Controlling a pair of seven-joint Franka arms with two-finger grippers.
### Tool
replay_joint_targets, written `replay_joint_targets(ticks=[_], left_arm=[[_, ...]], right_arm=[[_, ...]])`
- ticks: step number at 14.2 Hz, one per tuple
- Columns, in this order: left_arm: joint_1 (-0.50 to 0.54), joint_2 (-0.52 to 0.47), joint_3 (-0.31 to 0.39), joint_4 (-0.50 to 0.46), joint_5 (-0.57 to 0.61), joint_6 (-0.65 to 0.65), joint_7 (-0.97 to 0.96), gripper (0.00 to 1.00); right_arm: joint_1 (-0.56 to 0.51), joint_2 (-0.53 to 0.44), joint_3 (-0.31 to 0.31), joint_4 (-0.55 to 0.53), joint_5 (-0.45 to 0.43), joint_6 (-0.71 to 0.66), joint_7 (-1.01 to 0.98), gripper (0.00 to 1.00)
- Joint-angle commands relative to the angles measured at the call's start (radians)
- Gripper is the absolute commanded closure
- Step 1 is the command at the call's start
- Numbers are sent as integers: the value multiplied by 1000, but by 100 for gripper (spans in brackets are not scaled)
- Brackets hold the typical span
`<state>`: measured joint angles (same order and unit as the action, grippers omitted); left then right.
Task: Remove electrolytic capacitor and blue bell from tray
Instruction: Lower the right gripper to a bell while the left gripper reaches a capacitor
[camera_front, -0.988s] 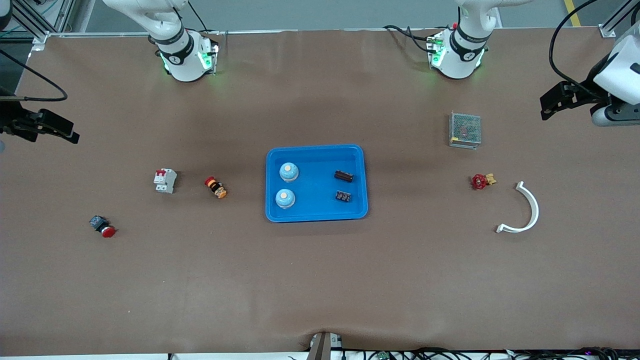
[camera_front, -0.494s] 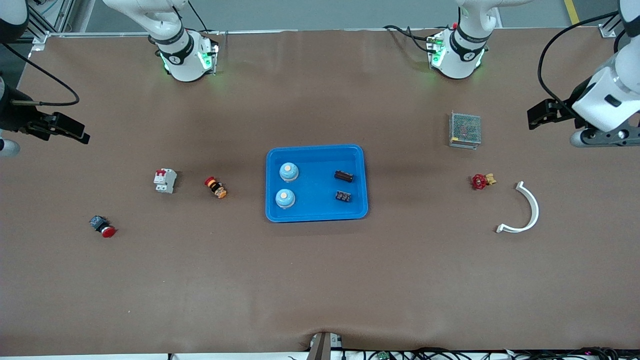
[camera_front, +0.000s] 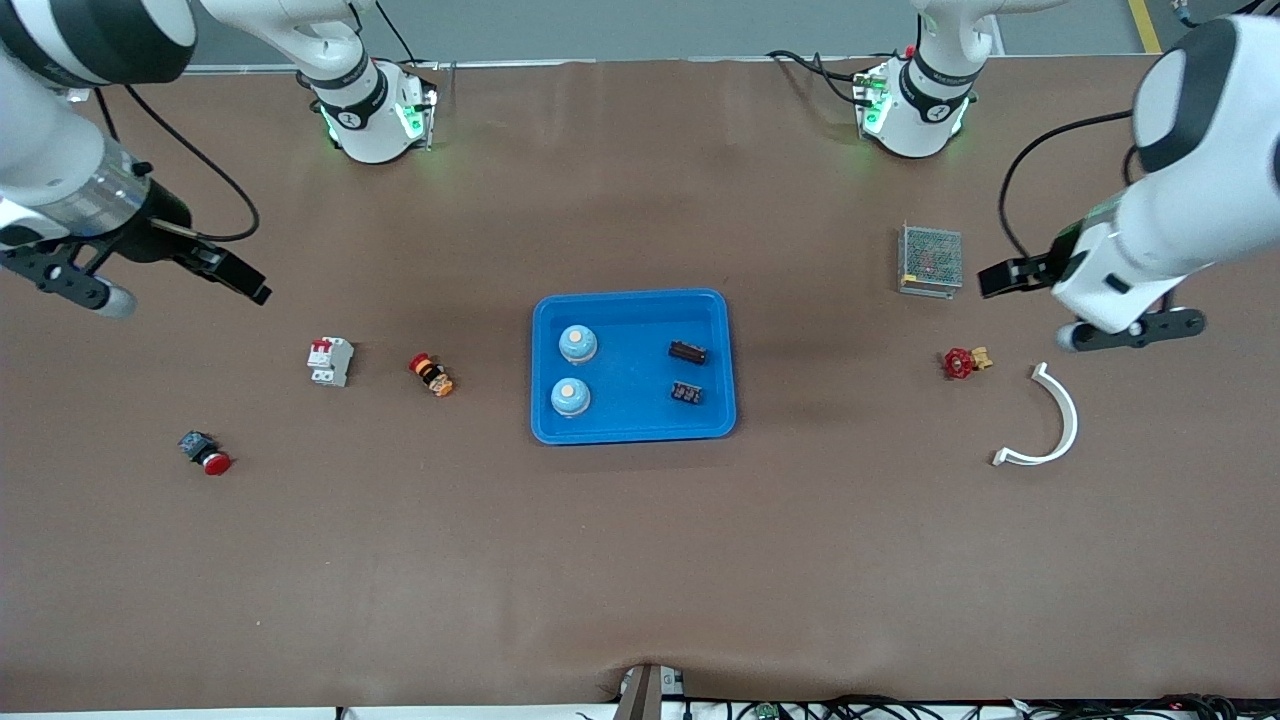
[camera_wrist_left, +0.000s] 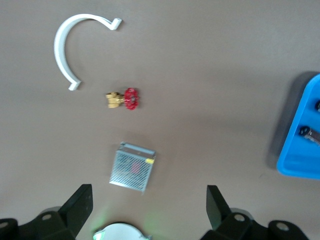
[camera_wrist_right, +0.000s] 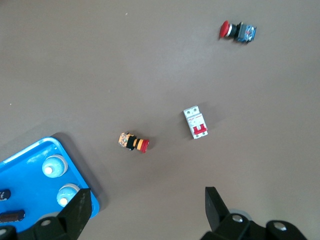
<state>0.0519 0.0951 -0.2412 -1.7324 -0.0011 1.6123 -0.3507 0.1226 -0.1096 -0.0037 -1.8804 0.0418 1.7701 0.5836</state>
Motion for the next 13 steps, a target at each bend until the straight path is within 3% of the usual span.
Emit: replay_joint_targets(ticks=[1, 3, 6, 10, 13], left_arm=[[-4, 3, -48, -87, -30, 121, -115, 0], [-6, 38, -93, -125, -30, 207, -232, 0], [-15, 92, -164, -165, -28, 316, -390, 9], [-116, 207, -175, -170, -16, 475, -626, 15], [-174, 265, -173, -168, -14, 558, -763, 15]], right_arm=[[15, -28, -9, -55, 9, 32, 56, 0], [15, -28, -9, -65, 12, 38, 79, 0], [58, -21, -9, -60, 46, 101, 247, 0], [178, 73, -6, -28, -111, 143, 578, 0], [229, 146, -6, -20, -100, 190, 778, 0]])
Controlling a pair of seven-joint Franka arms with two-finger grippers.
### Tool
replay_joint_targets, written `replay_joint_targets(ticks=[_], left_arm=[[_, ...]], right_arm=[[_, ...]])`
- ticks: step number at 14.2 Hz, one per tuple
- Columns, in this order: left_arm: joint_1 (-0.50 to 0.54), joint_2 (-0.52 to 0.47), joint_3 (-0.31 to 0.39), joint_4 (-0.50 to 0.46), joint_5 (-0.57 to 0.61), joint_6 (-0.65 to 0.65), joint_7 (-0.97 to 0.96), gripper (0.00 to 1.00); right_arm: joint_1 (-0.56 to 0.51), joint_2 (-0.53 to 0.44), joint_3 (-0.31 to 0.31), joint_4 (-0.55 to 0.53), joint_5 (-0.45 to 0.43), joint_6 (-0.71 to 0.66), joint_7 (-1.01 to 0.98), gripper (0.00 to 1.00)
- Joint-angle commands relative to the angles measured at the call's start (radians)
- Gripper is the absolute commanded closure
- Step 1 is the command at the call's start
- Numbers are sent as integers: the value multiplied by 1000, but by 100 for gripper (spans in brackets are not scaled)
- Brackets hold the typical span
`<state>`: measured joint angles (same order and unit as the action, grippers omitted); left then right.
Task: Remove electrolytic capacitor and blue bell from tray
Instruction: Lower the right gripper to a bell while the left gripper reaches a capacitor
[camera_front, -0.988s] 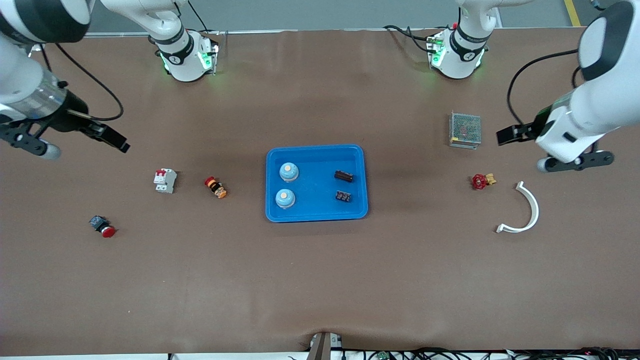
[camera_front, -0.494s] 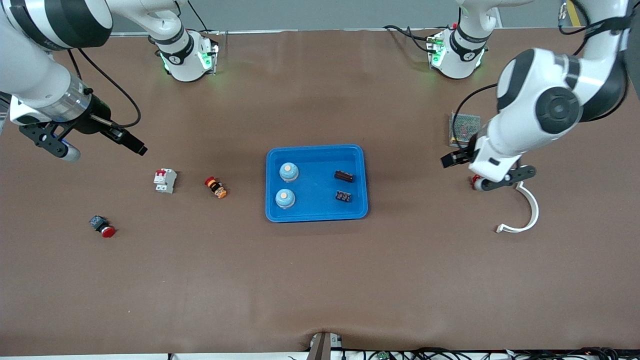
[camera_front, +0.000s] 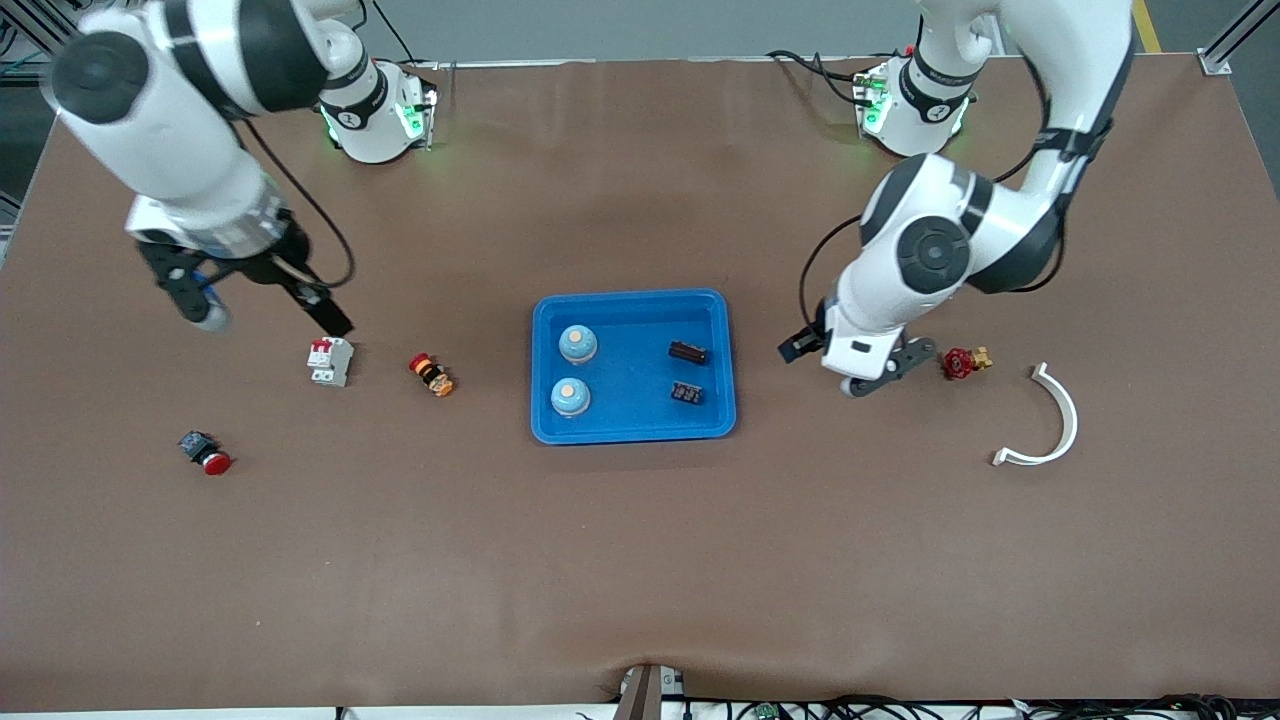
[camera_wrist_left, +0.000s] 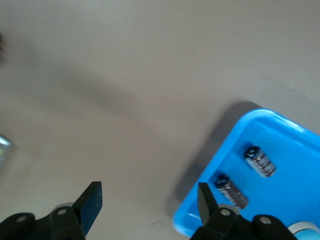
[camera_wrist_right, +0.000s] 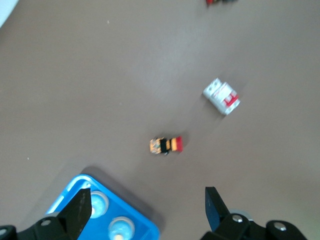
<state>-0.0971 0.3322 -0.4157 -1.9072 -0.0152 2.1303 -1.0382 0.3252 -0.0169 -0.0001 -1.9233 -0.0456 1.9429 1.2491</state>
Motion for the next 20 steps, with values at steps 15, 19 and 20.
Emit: replay_joint_targets(ticks=[15, 19, 20], left_arm=[[-225, 303, 9, 131, 155, 243, -761, 28], [-248, 327, 12, 126, 158, 250, -888, 32], [-248, 337, 12, 128, 173, 250, -907, 33]], right_arm=[[198, 532, -11, 173, 150, 378, 641, 0], [233, 633, -11, 208, 147, 458, 679, 0], [242, 653, -12, 222, 144, 458, 697, 0]])
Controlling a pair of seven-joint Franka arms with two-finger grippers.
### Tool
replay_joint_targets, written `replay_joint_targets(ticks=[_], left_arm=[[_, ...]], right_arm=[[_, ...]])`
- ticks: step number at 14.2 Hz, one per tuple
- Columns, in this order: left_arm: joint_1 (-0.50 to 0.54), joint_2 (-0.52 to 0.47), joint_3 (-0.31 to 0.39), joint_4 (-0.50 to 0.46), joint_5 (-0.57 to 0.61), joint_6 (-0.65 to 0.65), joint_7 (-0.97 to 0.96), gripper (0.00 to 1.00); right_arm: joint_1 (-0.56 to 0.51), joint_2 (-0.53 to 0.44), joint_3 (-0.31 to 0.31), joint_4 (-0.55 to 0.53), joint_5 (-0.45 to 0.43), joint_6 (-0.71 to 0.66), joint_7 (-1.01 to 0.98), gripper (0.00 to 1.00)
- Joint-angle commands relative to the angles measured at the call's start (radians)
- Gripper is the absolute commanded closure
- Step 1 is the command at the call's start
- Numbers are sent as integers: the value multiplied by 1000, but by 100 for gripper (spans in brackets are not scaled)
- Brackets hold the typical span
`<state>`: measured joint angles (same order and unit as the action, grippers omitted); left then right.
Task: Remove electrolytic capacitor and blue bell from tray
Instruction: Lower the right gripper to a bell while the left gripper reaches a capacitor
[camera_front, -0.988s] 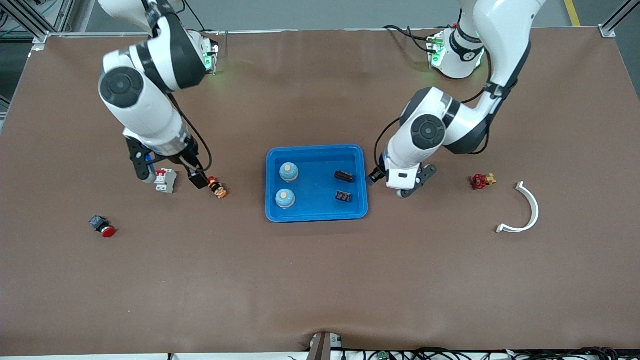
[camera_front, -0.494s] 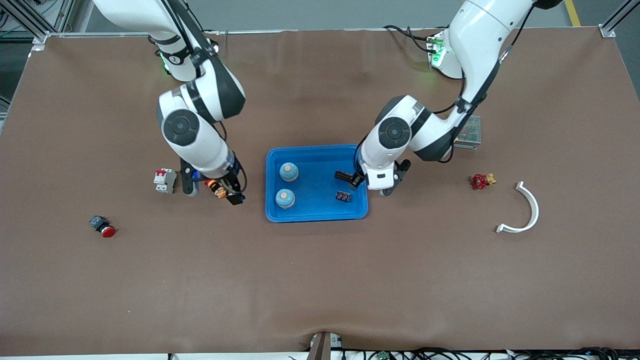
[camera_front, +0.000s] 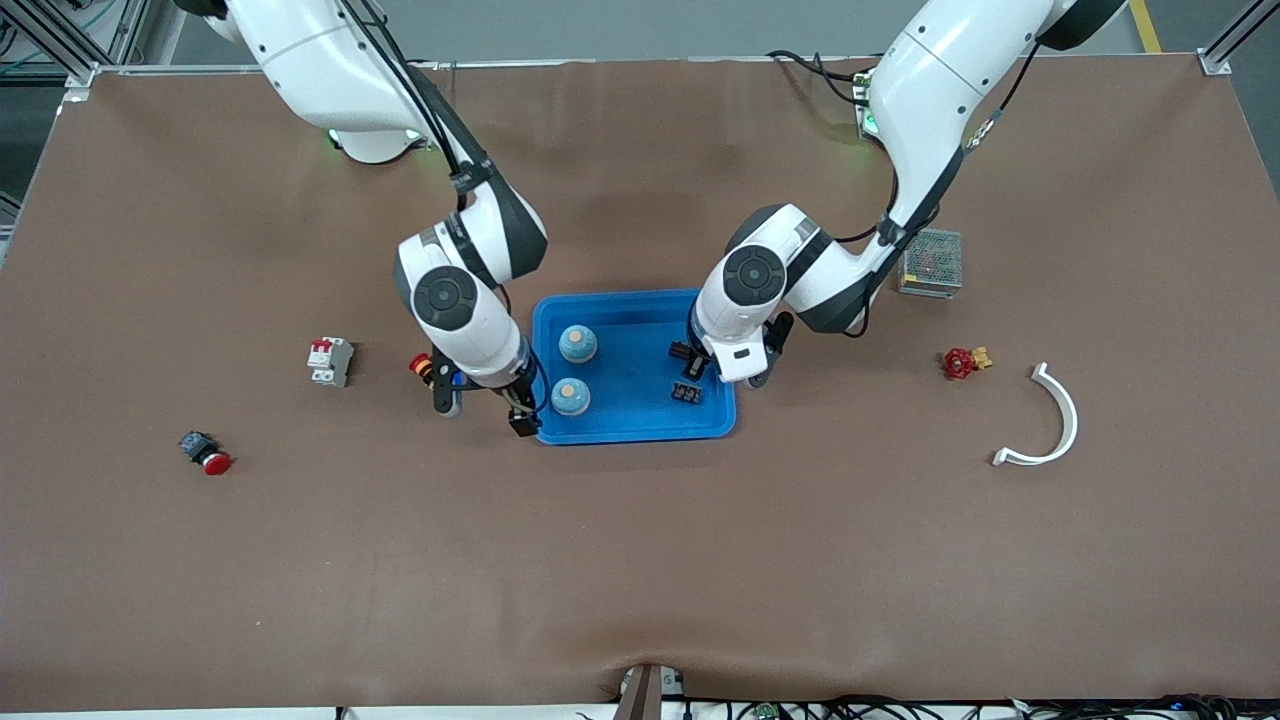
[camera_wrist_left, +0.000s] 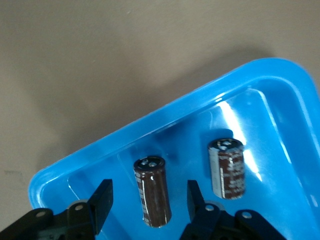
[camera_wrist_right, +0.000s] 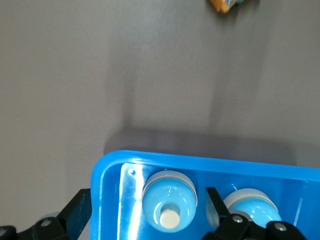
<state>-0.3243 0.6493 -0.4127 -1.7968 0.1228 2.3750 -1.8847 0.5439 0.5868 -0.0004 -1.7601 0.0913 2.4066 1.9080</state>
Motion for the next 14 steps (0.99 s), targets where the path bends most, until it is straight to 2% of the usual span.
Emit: replay_joint_targets(ticks=[1, 3, 6, 10, 11, 12, 14], left_arm=[[-22, 26, 9, 20, 47, 7, -85, 34], [-27, 38, 9, 20, 60, 24, -125, 36], [-29, 50, 9, 20, 60, 26, -139, 45], [-36, 58, 9, 23, 66, 27, -139, 70], [-35, 58, 9, 24, 76, 27, -137, 79], [-36, 56, 9, 24, 86, 27, -126, 100], [-35, 53, 9, 34, 89, 26, -128, 100]], right_arm=[[34, 60, -12, 67, 1, -6, 51, 0], [45, 77, -12, 71, -1, -4, 60, 0], [50, 88, -12, 70, 2, 19, 60, 0], [70, 102, -12, 70, 4, 25, 62, 0], [70, 107, -12, 70, 4, 25, 62, 0], [73, 111, -12, 70, 7, 26, 62, 0], [82, 122, -12, 70, 8, 61, 62, 0]])
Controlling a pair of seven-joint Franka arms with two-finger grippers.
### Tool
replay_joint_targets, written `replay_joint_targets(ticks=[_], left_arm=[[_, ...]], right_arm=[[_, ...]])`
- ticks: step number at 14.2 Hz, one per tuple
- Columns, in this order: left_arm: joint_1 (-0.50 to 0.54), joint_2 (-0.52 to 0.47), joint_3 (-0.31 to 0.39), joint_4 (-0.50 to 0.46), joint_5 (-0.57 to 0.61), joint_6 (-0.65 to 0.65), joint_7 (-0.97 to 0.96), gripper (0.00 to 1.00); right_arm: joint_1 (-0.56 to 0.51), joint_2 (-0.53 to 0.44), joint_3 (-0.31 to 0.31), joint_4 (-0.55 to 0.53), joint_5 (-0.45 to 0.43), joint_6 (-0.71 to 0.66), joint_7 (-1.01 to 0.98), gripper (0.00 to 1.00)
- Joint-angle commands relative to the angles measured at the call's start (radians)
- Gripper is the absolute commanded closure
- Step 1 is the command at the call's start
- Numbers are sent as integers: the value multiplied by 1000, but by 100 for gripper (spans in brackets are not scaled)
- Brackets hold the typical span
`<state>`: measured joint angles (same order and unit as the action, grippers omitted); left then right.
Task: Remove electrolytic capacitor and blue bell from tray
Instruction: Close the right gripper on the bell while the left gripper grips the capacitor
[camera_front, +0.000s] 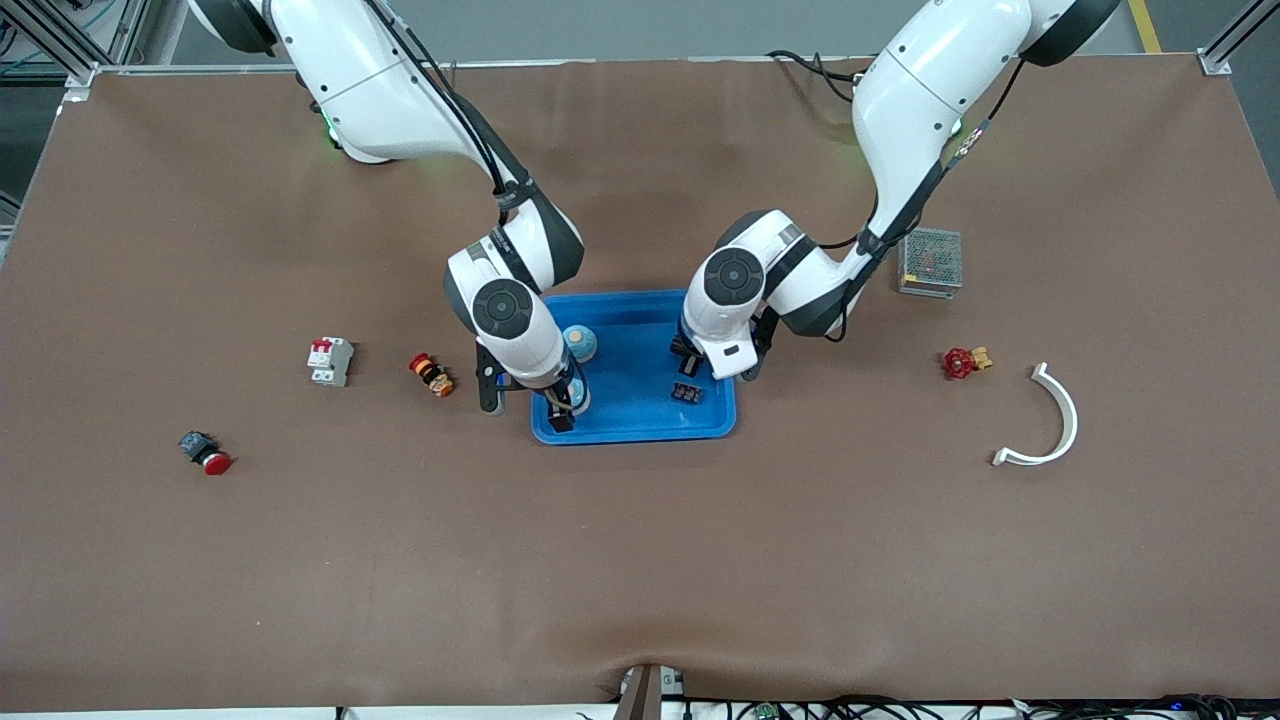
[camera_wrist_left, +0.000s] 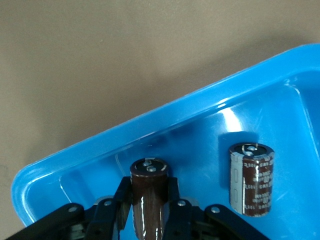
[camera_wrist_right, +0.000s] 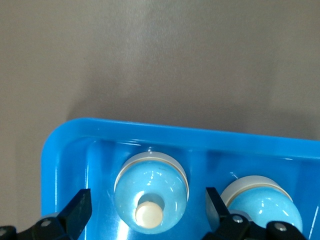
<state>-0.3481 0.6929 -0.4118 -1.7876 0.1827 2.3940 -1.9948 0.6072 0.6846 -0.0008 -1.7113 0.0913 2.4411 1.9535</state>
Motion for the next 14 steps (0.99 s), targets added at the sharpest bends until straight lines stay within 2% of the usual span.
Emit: replay_joint_targets(ticks=[1, 3, 4, 5, 6, 7, 8, 14], left_arm=[[-12, 10, 10, 30, 30, 7, -16, 100], [-6, -13, 10, 33, 44, -2, -13, 100], [-3, -24, 10, 37, 55, -7, -15, 100], [7, -38, 10, 39, 67, -19, -12, 100], [11, -56, 8, 39, 83, -51, -7, 100], [12, -65, 8, 39, 95, -77, 17, 100], [12, -87, 8, 37, 93, -108, 51, 100], [115, -226, -1, 25, 83, -369, 408, 100]], right_arm=[[20, 29, -11, 21, 10, 33, 16, 0], [20, 33, -11, 21, 7, 35, 15, 0], [22, 35, -11, 21, -2, 39, 12, 9], [25, 35, -11, 19, -4, 58, 7, 34], [35, 33, -13, 19, -5, 65, 4, 51], [48, 35, -13, 19, -19, 67, 1, 83], [51, 33, -13, 21, -42, 65, 1, 100], [63, 21, -10, 56, -39, 24, 2, 100]])
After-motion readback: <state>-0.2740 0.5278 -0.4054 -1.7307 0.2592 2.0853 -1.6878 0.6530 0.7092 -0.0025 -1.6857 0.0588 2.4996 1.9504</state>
